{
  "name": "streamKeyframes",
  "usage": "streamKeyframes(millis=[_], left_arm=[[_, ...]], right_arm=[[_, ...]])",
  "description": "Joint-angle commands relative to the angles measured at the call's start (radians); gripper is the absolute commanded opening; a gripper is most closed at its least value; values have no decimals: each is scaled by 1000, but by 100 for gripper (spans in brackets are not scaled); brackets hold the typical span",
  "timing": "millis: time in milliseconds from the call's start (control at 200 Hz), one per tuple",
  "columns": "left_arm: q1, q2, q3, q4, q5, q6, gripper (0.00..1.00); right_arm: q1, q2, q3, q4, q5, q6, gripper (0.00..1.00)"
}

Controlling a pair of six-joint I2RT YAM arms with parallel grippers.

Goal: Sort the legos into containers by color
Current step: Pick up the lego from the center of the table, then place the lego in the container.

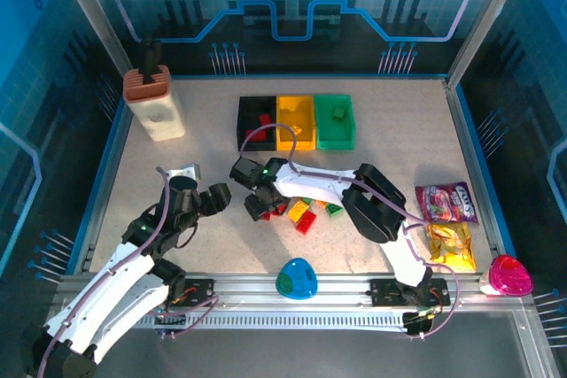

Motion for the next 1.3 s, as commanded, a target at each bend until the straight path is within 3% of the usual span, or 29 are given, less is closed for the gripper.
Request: streamKeyframes(millis=[0, 450, 510, 615, 730, 1091, 1296], left_arm=[[-6, -16, -10, -18, -13, 7, 76], [-6, -22, -12, -16, -22, 8, 76], [-6, -23, -12, -15, -25, 8, 76], [-6, -25, -6, -22, -28, 10, 76], [-7, -32, 4, -32, -36, 15, 76], [-8, -48, 50, -86, -40, 36, 75], [-8, -56, 61, -100, -27, 25, 75]], right_arm=[[17, 59, 40, -84, -29, 26, 66], [19, 181, 239, -196, -73, -7, 70], [21, 187, 250, -195, -73, -9, 67], [21, 190, 252, -188, -69, -11, 51], [20, 177, 247, -186, -53, -13, 42], [-87, 30, 222, -90, -47, -73, 36], [-195, 29, 357, -76, -85, -128, 34]])
